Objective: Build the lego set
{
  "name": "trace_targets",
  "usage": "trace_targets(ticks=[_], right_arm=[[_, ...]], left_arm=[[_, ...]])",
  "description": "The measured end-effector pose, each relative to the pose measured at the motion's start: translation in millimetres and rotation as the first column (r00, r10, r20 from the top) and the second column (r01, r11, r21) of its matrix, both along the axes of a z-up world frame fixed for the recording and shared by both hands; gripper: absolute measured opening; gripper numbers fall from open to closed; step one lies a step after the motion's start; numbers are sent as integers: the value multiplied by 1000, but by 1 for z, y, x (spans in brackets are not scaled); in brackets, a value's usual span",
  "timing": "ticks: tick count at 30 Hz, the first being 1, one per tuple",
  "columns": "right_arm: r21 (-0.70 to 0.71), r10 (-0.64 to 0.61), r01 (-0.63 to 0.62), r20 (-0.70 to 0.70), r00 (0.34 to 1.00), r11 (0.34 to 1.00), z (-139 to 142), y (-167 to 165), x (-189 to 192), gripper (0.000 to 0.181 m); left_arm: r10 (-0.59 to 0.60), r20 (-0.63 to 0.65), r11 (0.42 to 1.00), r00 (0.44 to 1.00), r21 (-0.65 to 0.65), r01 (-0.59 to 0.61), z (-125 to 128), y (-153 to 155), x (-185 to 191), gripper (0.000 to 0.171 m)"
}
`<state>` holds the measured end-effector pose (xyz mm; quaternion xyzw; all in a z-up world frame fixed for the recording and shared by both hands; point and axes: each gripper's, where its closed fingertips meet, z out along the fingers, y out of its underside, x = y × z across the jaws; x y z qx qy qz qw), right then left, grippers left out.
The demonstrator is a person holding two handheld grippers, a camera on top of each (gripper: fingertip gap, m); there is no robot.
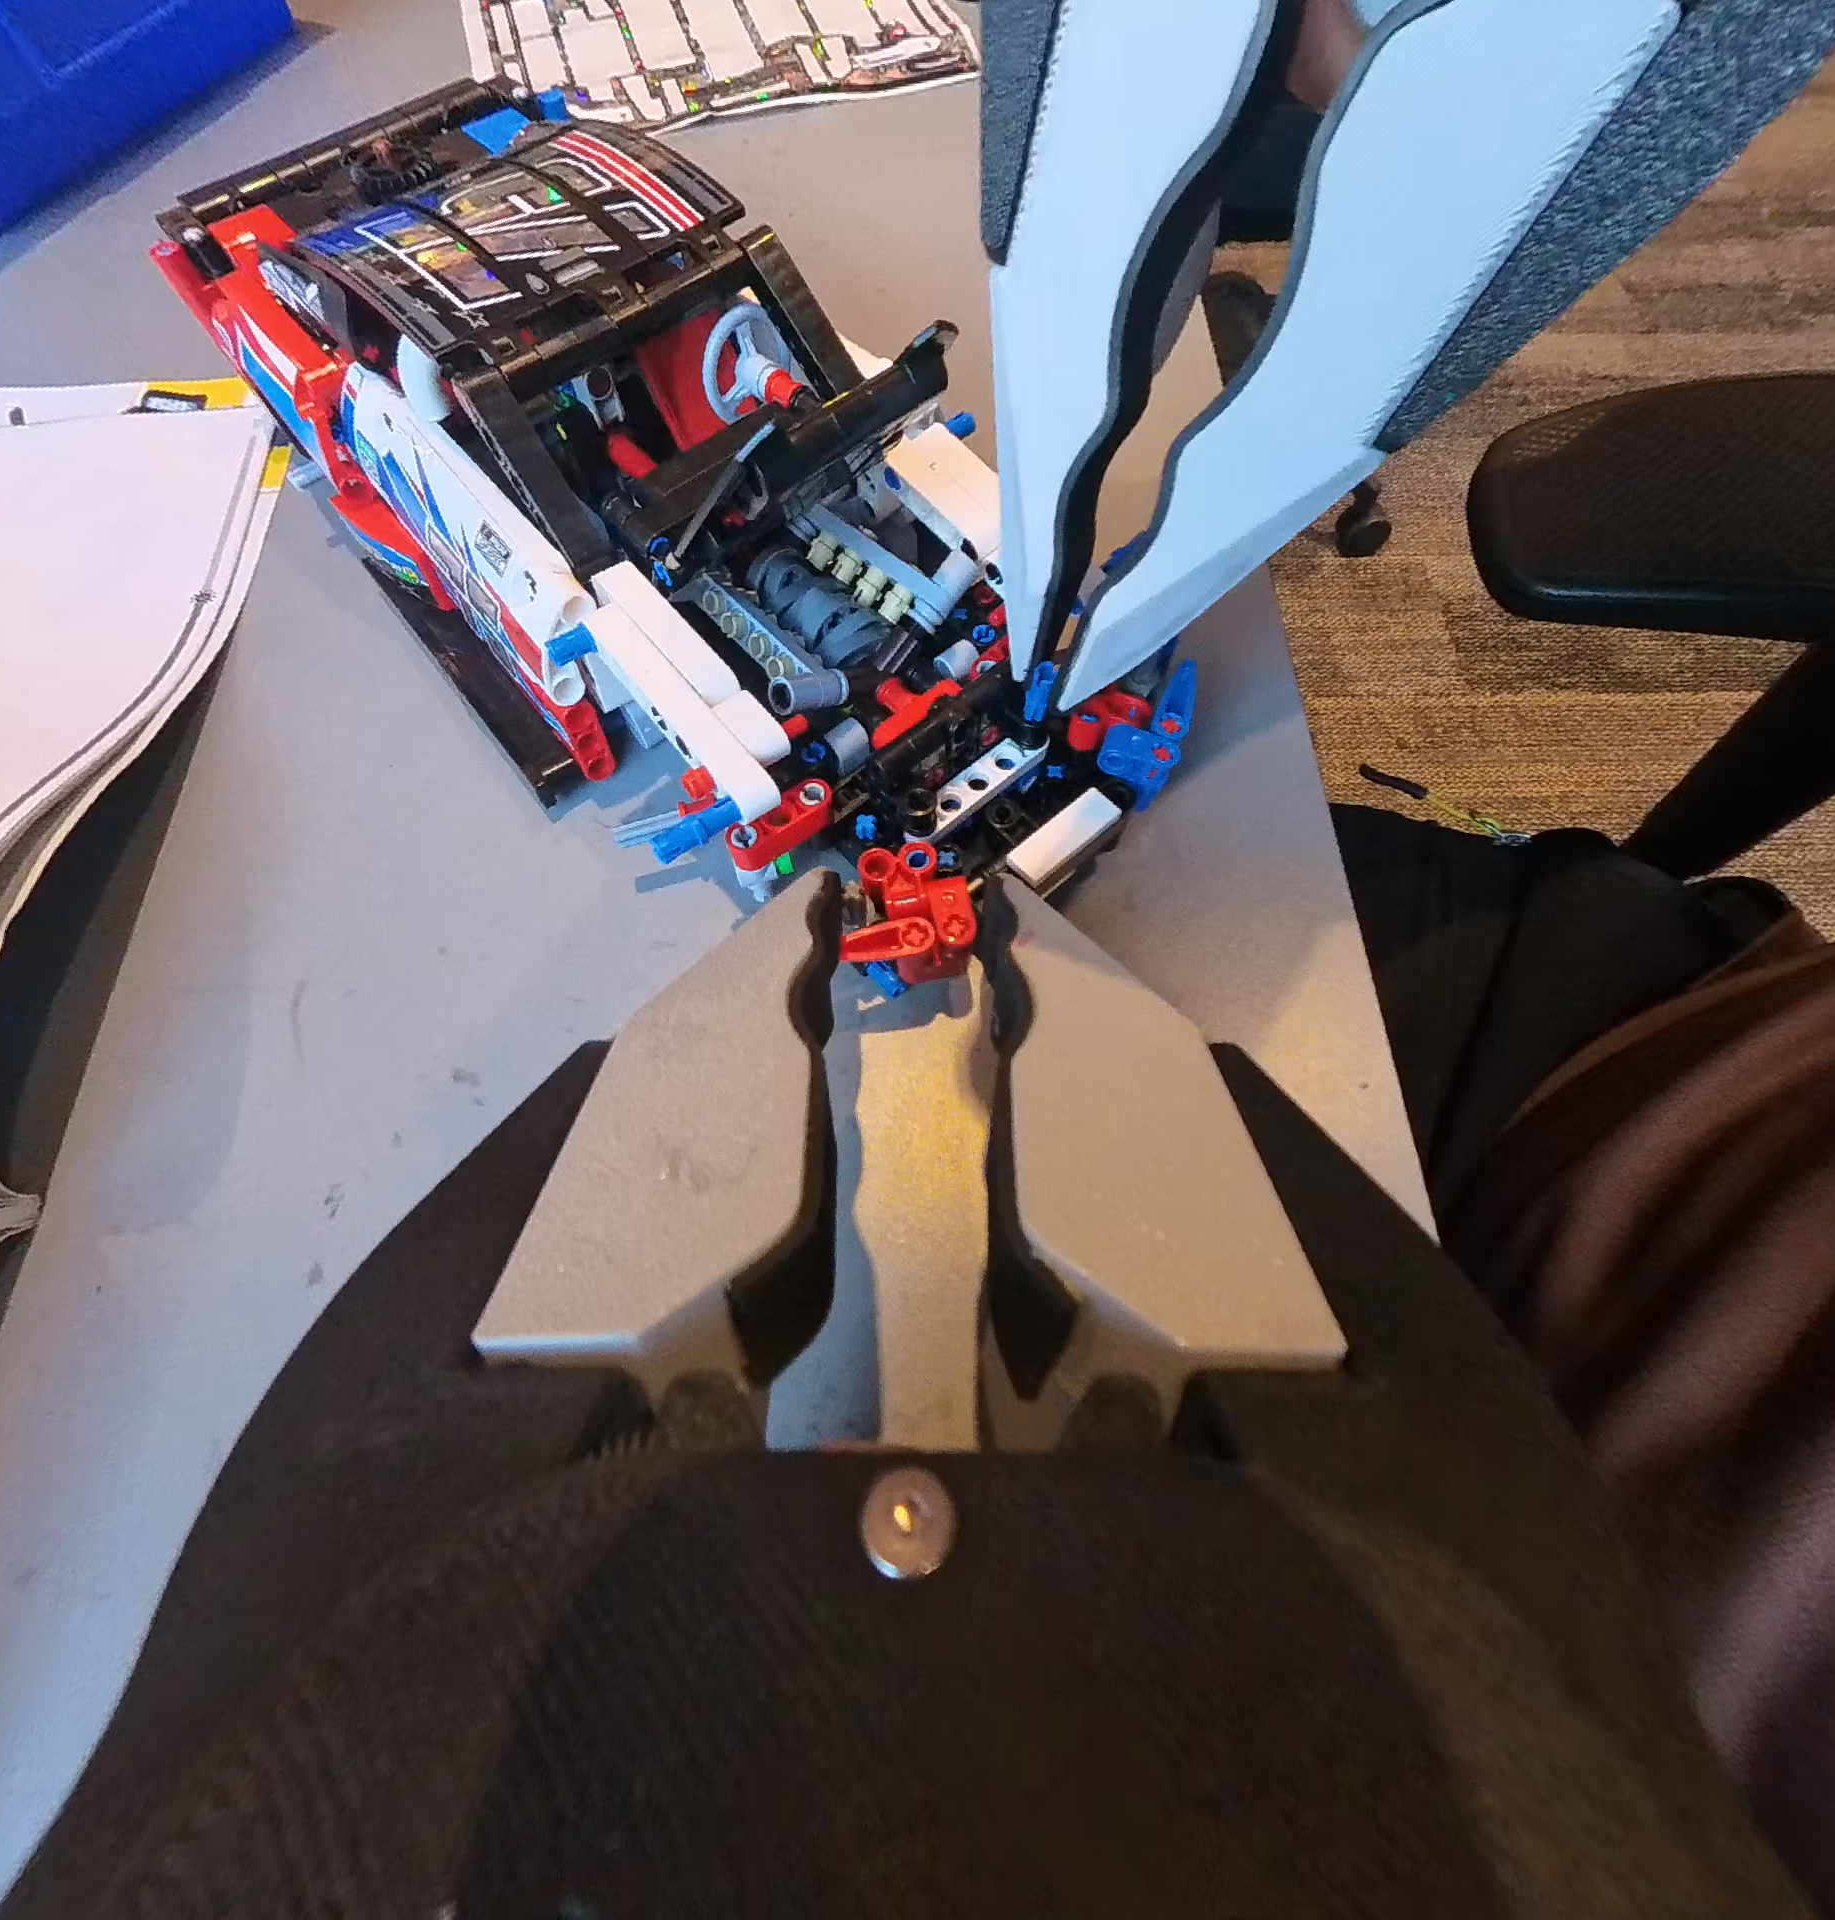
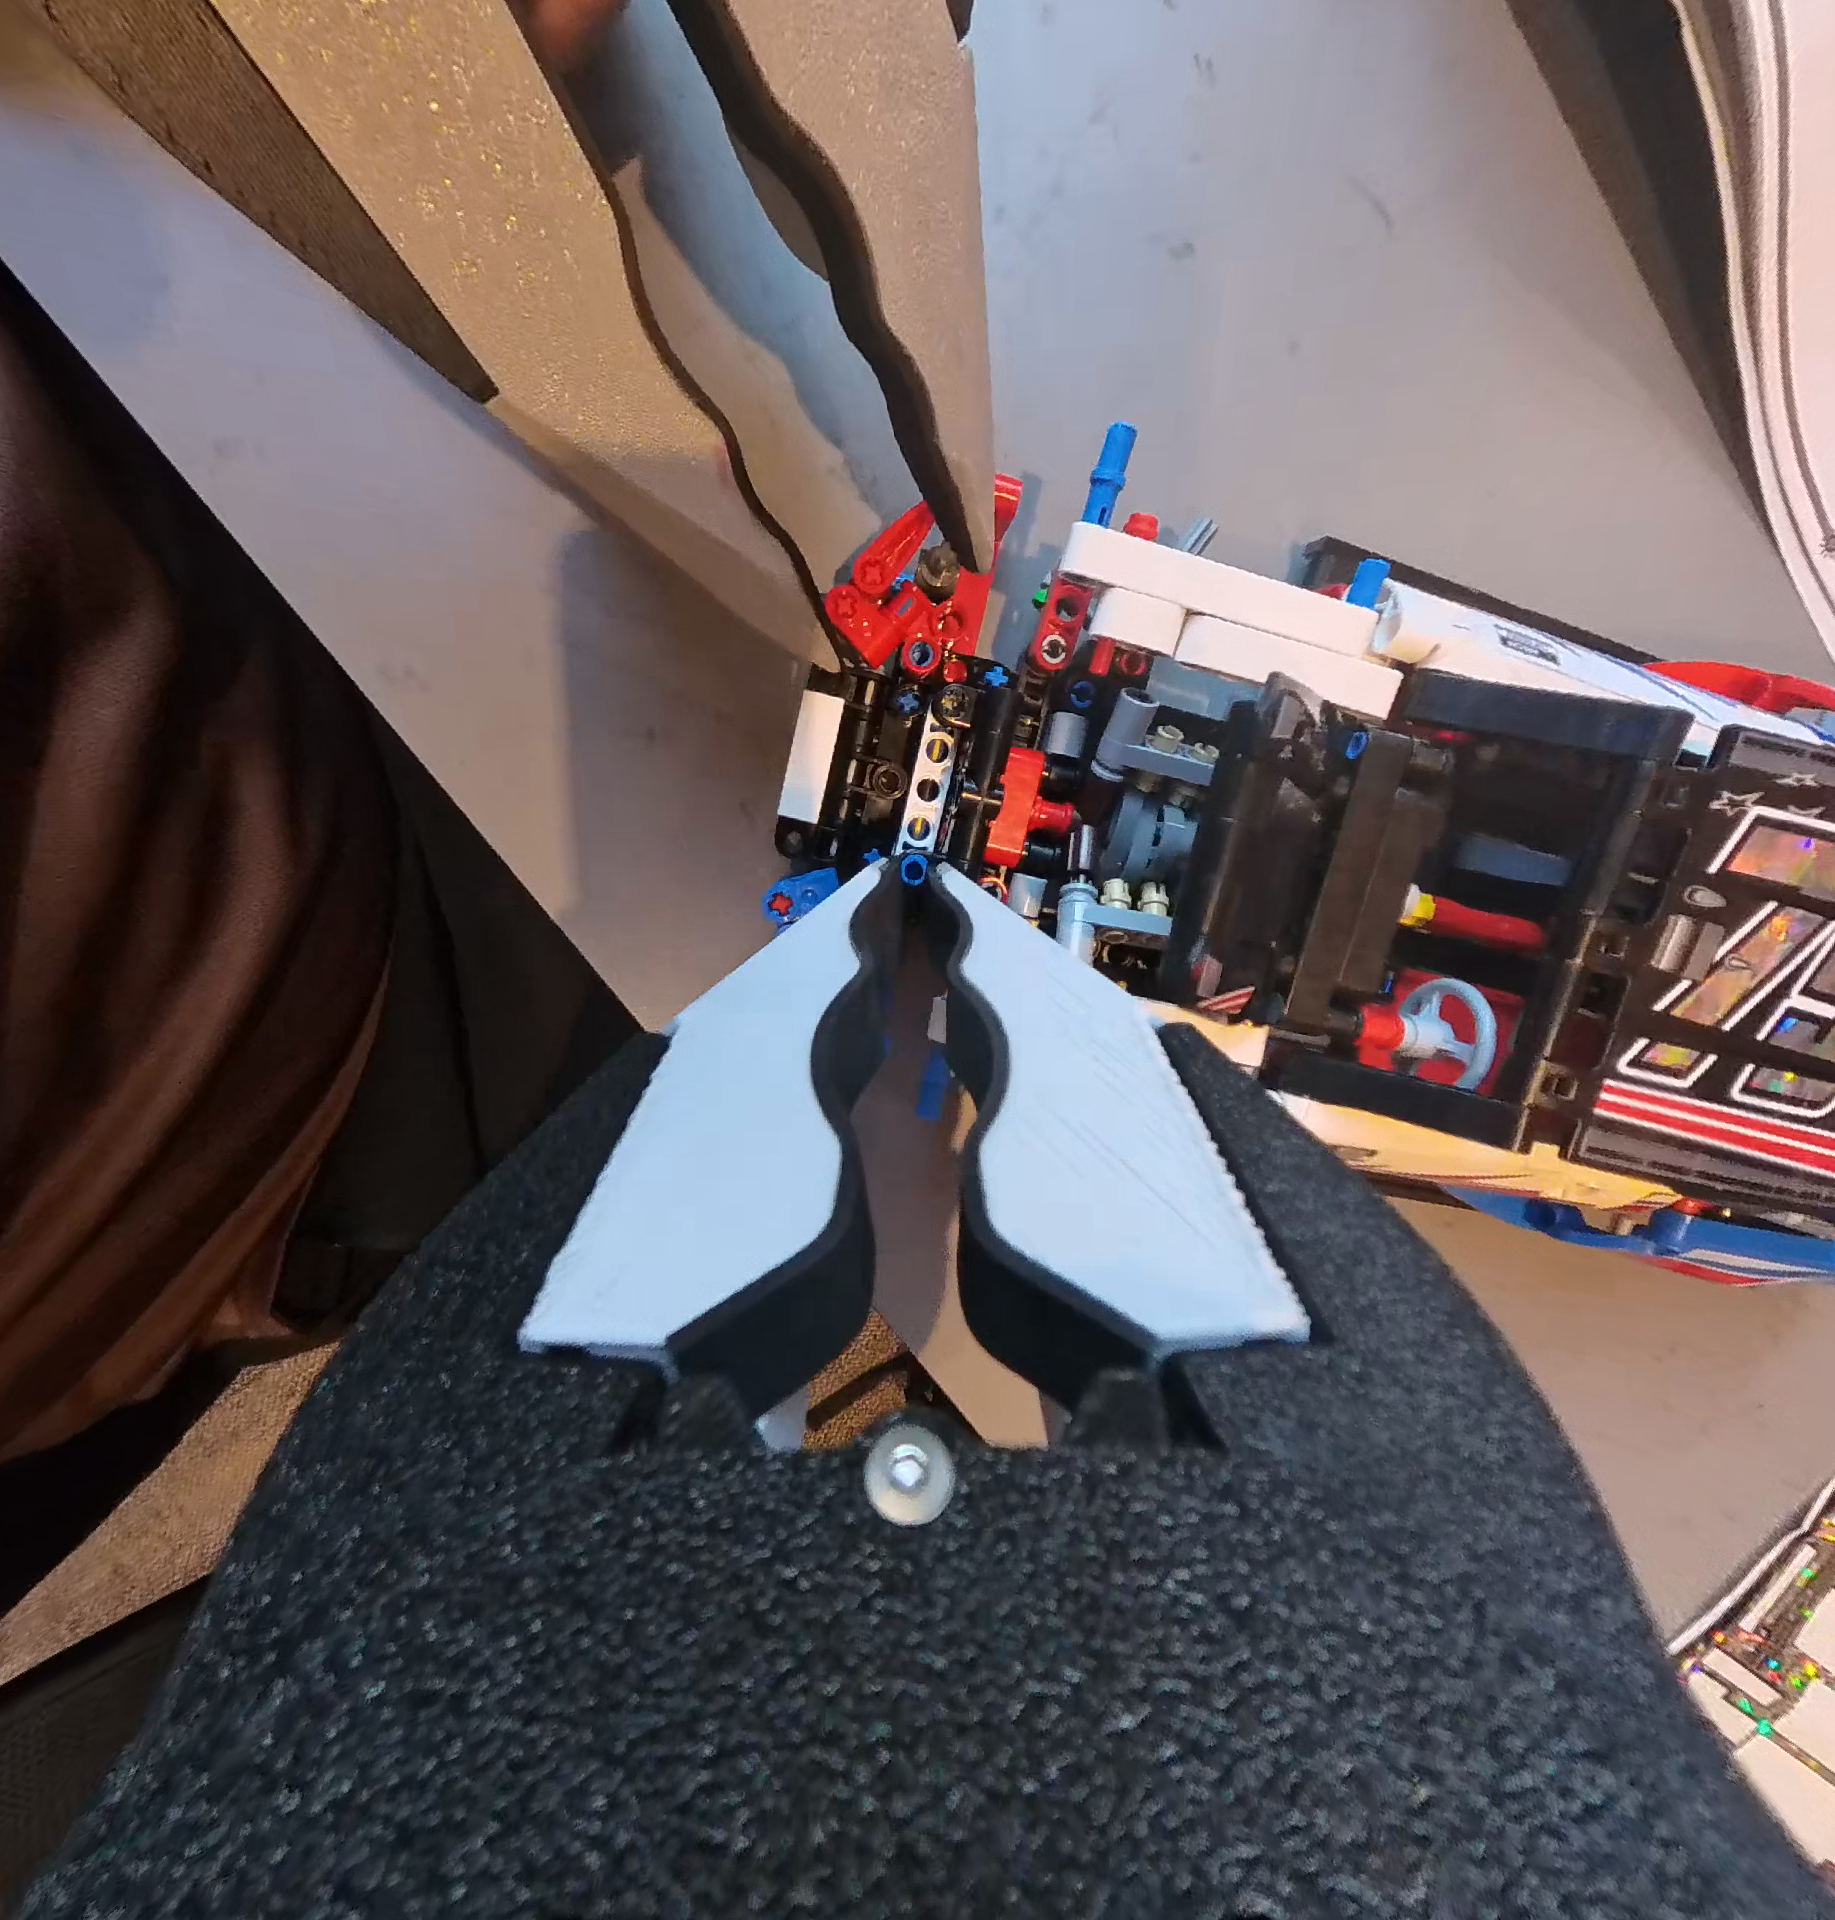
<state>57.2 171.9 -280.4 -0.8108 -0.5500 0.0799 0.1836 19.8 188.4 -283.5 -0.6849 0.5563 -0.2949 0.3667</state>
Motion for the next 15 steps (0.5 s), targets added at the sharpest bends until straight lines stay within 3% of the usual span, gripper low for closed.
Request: trace_targets(ticks=[5, 12, 15], right_arm=[[45, 56, -61, 107, 993, 997, 0, 0, 0, 4], [40, -17, 17, 7, 1000, 999, 1, 2, -1, 4], [111, -1, -2, 27, 1000, 994, 2, 2, 1, 5]], left_arm=[[2, 2, 1000, 1000, -8, -2, 0, 0, 0, 25], [7, -2, 1000, 1000, -4, -7, 0, 1, 0, 25], [8, -12, 1000, 1000, 0, -8, -2, 1, -1, 22]])
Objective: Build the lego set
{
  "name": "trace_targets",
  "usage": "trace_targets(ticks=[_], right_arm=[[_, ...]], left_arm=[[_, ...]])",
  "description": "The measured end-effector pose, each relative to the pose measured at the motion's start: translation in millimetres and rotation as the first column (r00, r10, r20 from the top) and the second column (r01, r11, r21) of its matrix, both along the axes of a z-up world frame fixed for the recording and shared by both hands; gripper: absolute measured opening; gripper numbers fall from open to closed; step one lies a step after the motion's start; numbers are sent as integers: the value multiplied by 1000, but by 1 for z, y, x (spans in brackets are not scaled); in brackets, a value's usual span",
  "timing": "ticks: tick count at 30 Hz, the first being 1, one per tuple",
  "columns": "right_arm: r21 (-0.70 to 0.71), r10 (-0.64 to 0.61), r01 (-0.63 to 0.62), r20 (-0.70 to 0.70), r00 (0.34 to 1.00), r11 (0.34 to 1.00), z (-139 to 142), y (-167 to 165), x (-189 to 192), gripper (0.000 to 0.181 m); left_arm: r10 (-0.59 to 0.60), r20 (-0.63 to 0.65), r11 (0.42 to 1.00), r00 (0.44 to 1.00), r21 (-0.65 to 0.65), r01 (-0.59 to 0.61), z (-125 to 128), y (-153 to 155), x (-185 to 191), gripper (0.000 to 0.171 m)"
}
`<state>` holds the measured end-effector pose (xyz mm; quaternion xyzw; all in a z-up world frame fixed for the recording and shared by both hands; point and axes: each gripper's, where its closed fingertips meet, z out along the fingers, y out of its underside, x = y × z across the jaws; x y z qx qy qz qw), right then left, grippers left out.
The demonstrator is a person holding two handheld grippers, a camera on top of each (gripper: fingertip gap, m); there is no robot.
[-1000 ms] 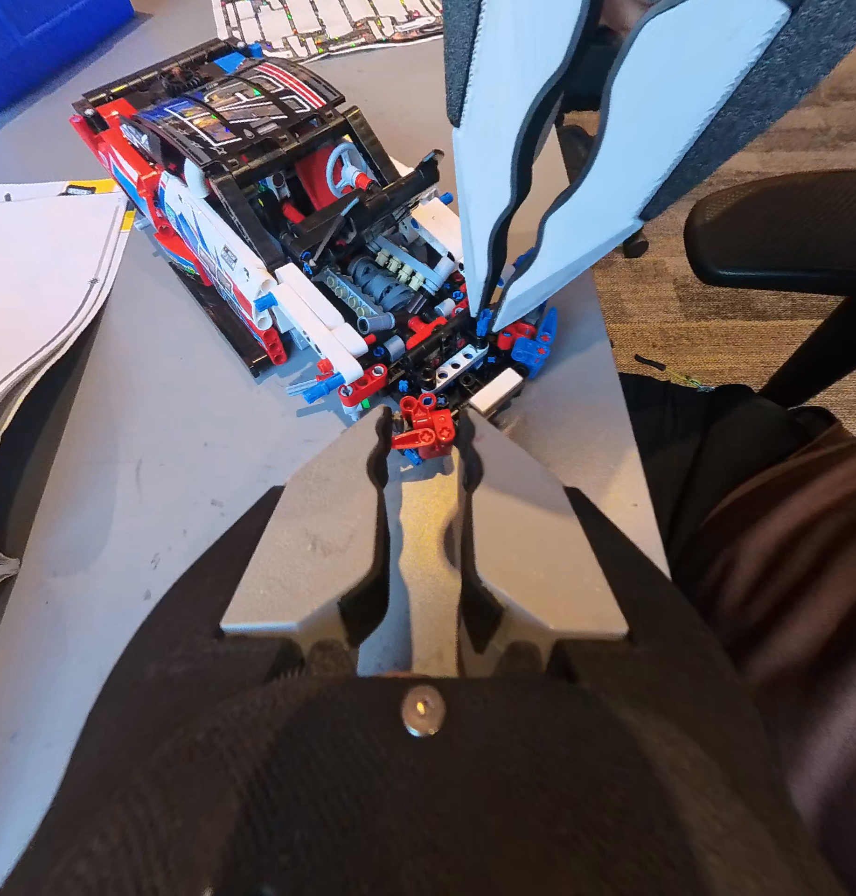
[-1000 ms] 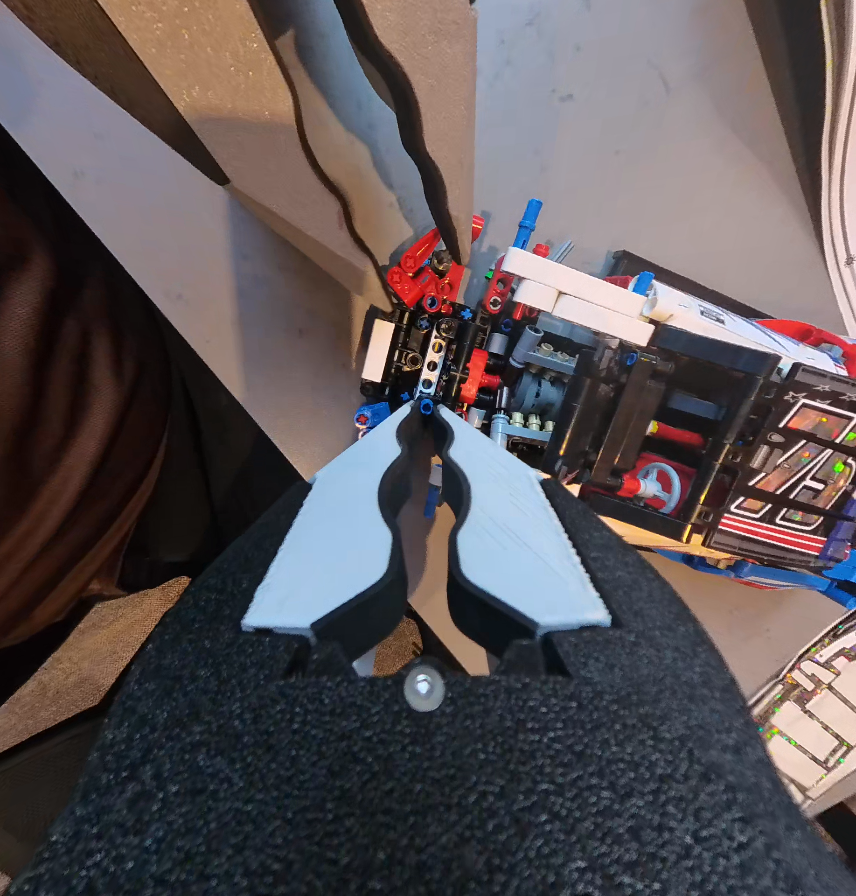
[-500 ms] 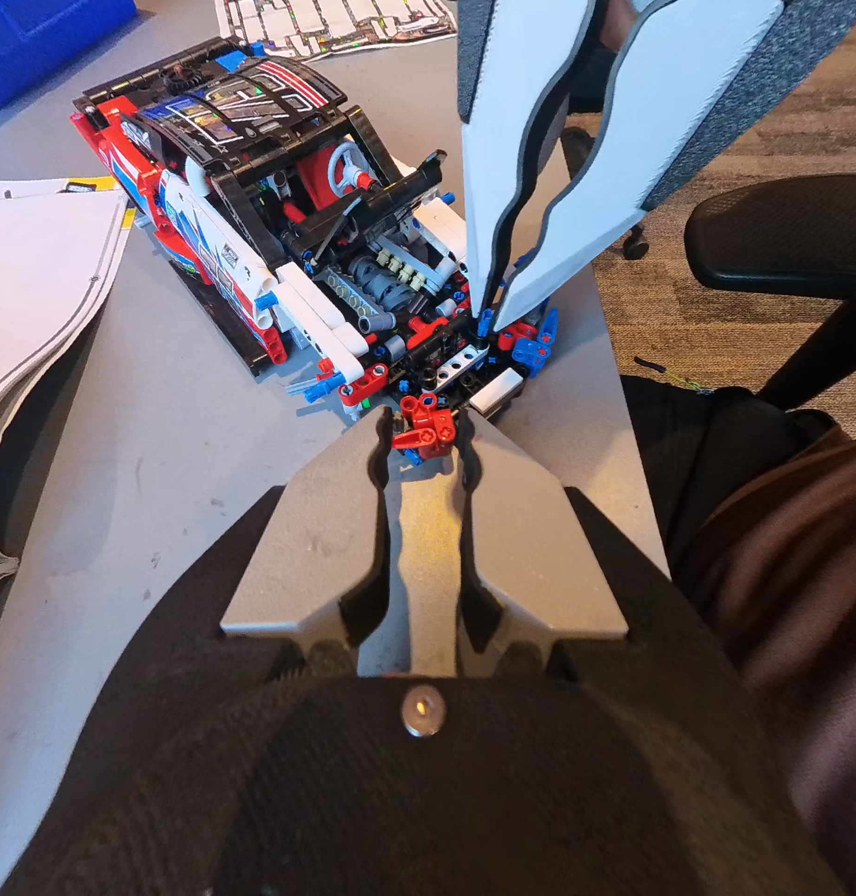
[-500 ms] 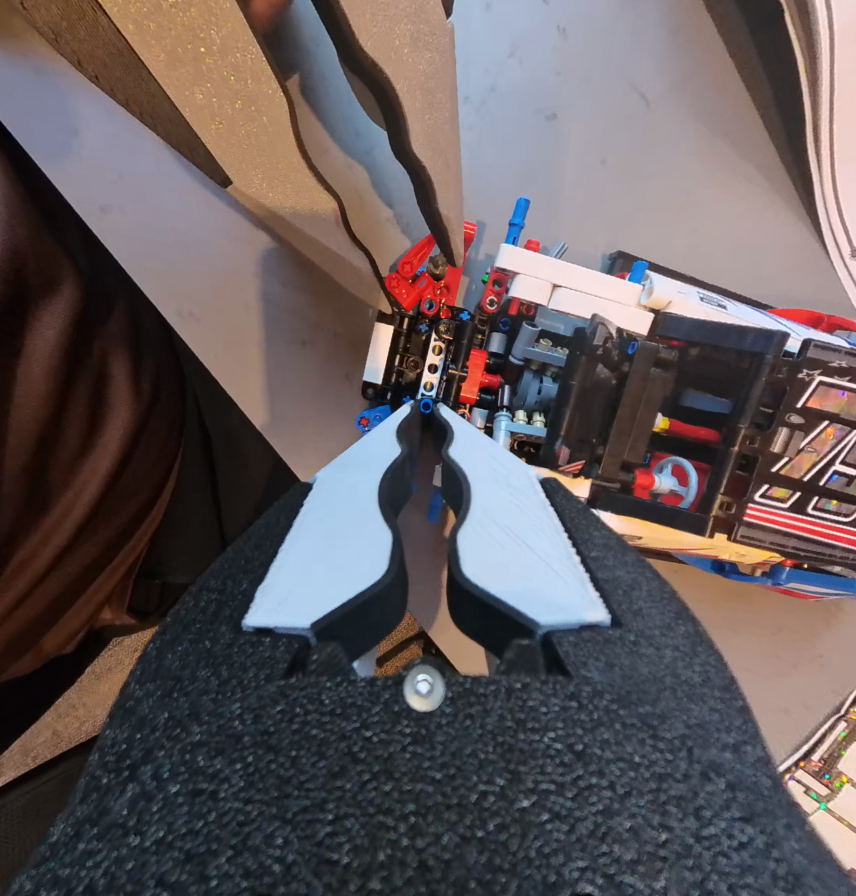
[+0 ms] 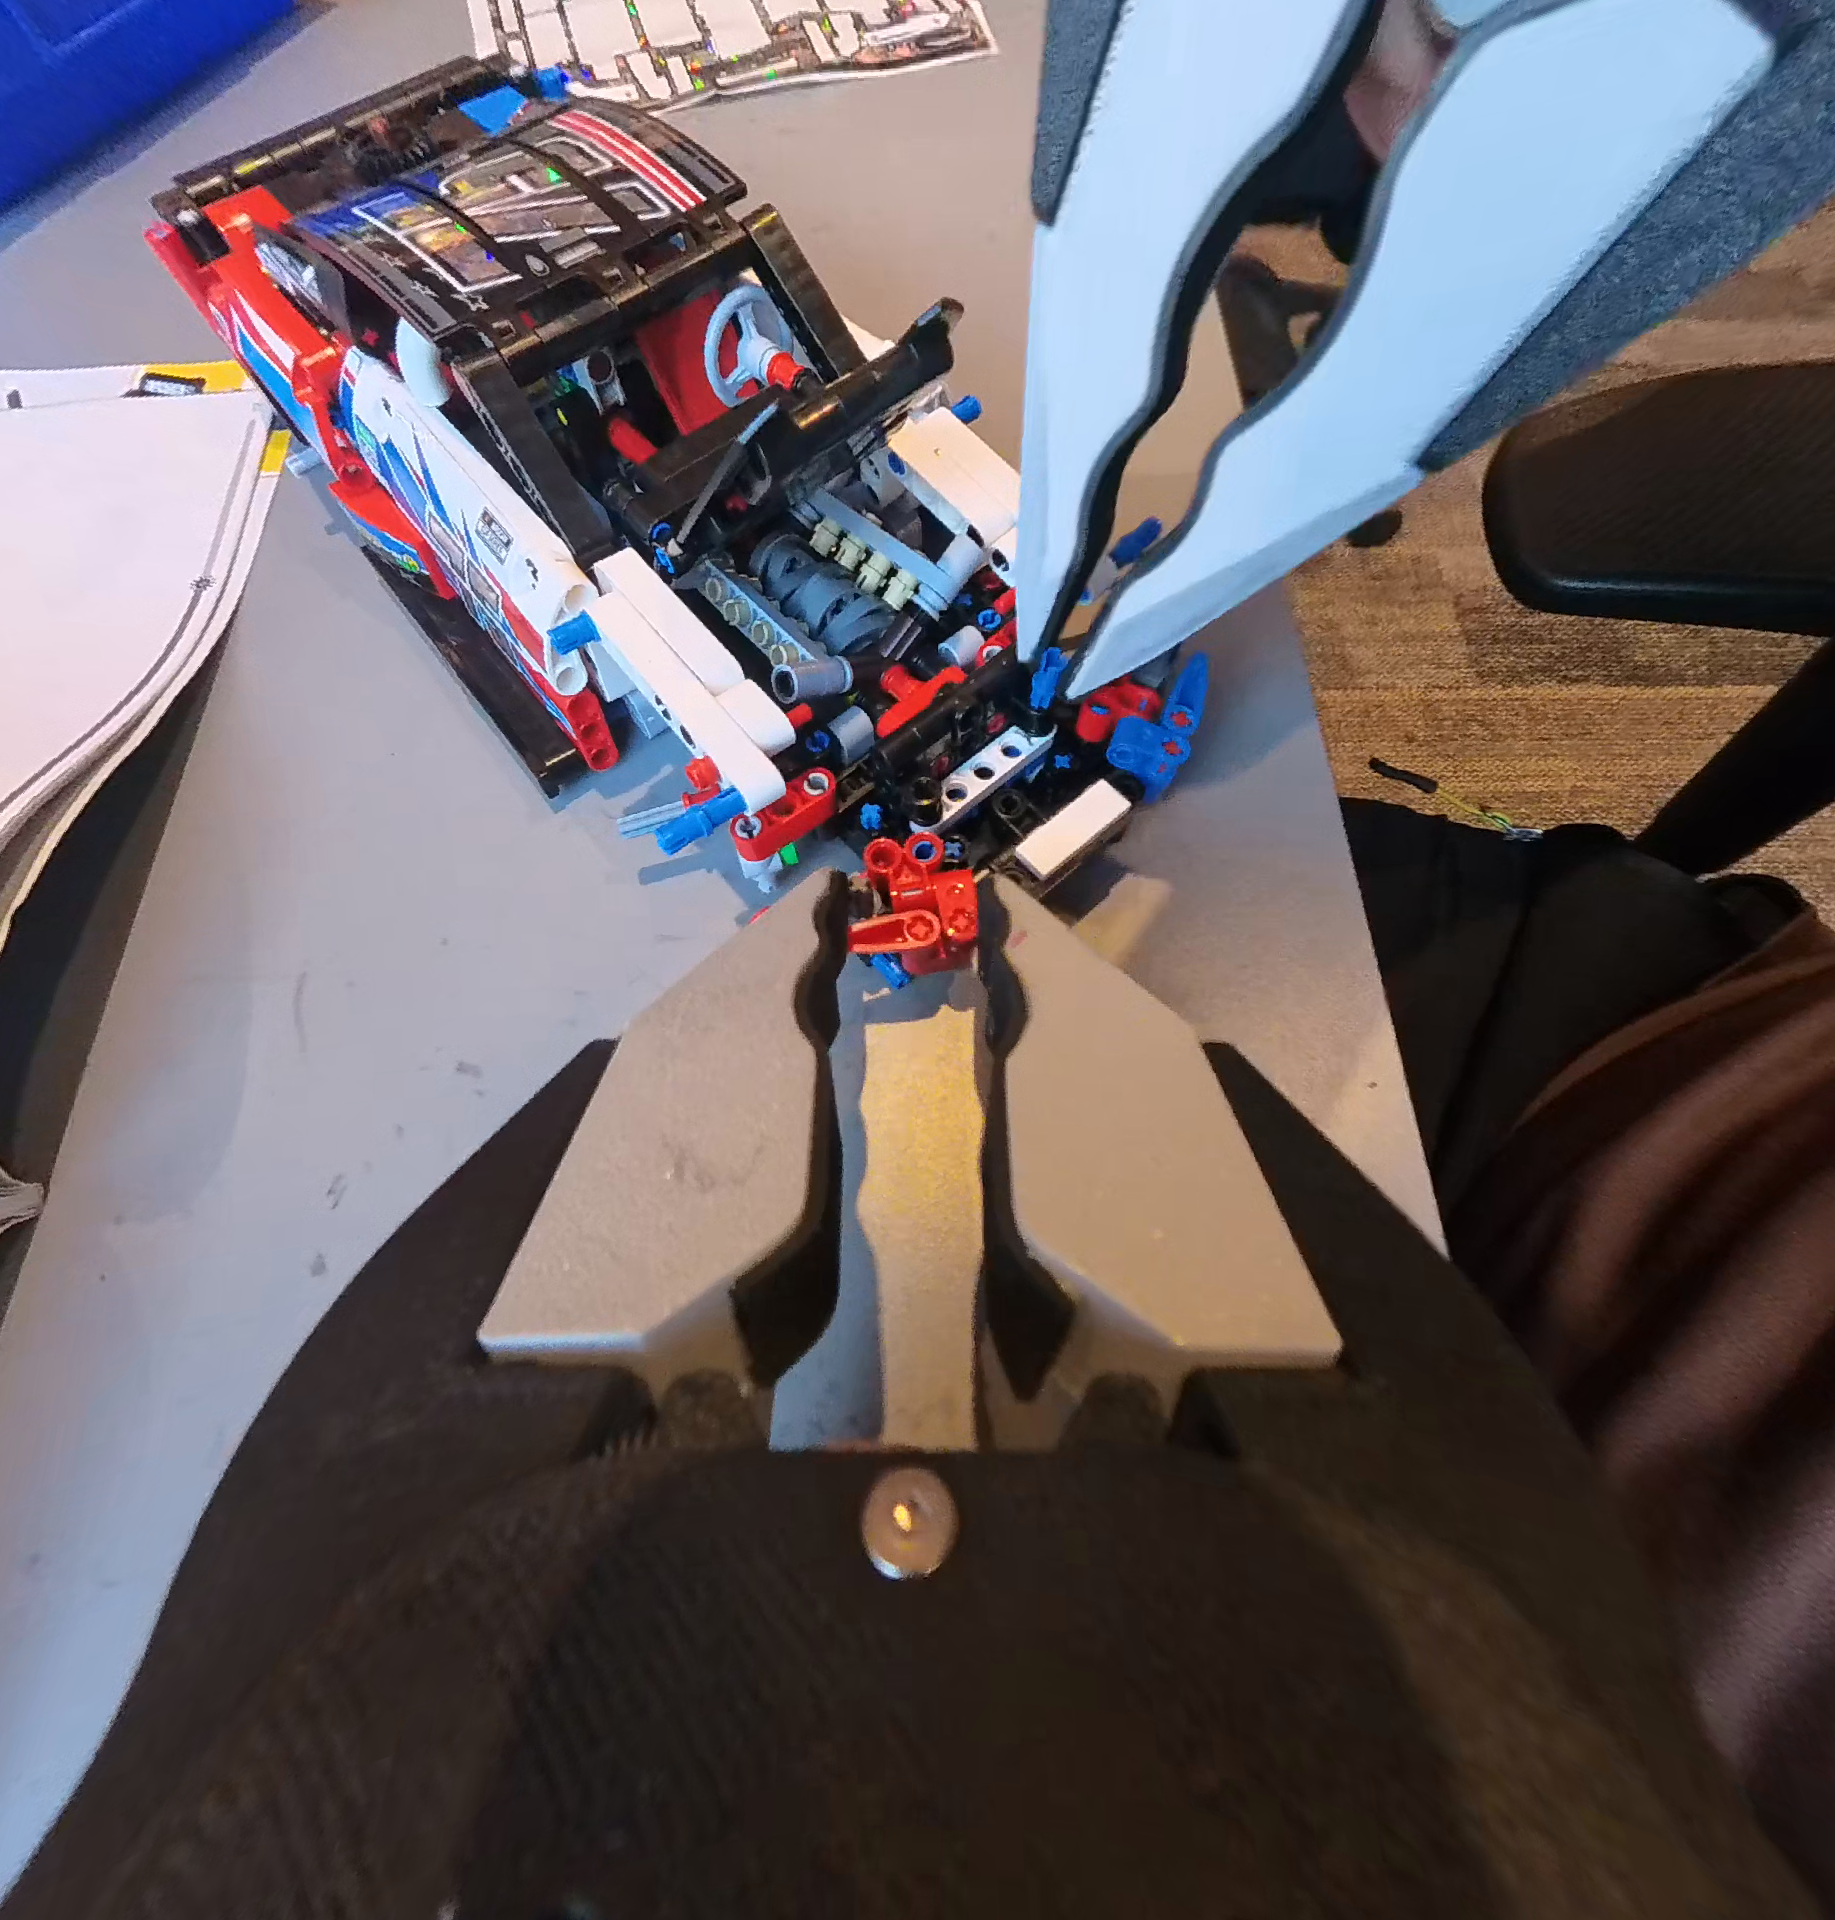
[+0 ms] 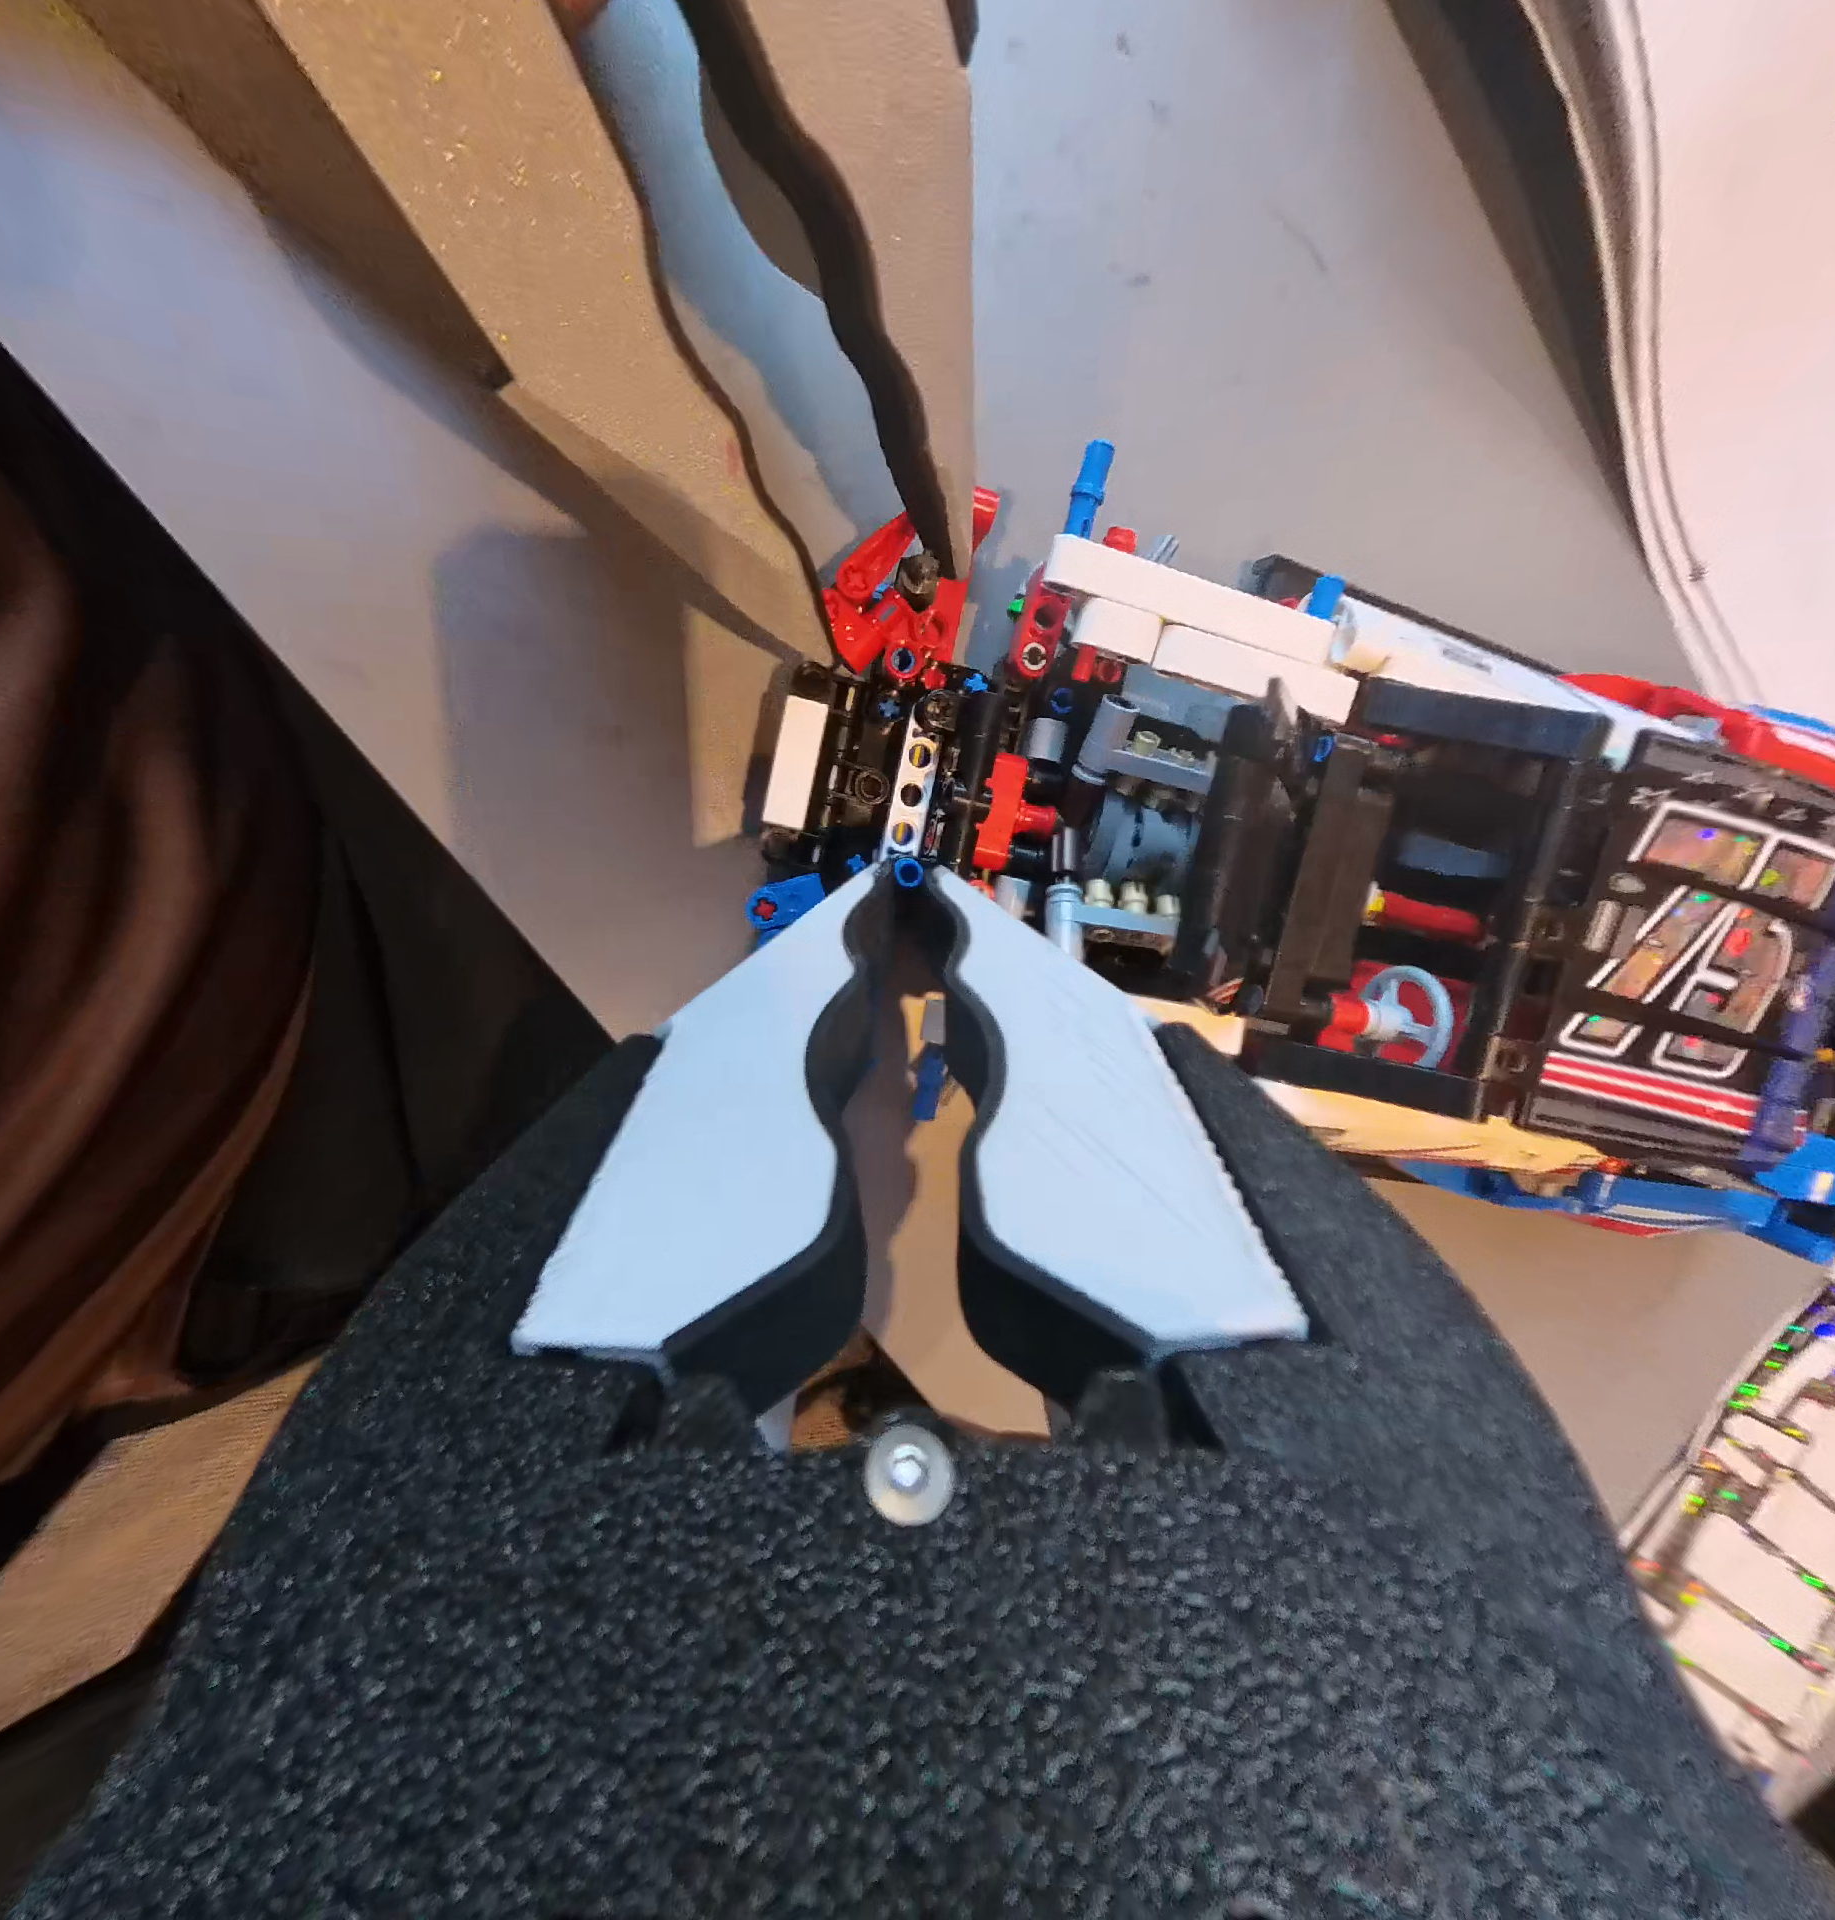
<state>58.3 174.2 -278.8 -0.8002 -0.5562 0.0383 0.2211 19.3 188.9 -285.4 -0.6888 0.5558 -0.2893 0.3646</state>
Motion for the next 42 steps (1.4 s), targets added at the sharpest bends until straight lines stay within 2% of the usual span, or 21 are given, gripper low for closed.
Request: trace_targets(ticks=[9, 20, 38, 42], right_arm=[[82, 11, -13, 27, 1000, 997, 4, 1, 2, 7], [155, 53, -64, 76, 996, 986, 11, 1, -2, 0], [56, 56, -59, 48, 997, 997, 4, 0, -1, 0], [76, 70, -75, 71, 995, 994, 3, 0, -1, 0]], left_arm=[[2, -3, 1000, 1000, 3, -2, 0, 0, 0, 22], [2, -2, 1000, 1000, 1, -2, 0, 0, 0, 22], [2, -1, 1000, 1000, -7, -2, 0, 0, 0, 22], [3, 0, 1000, 1000, -10, -3, 0, 0, 0, 22]])
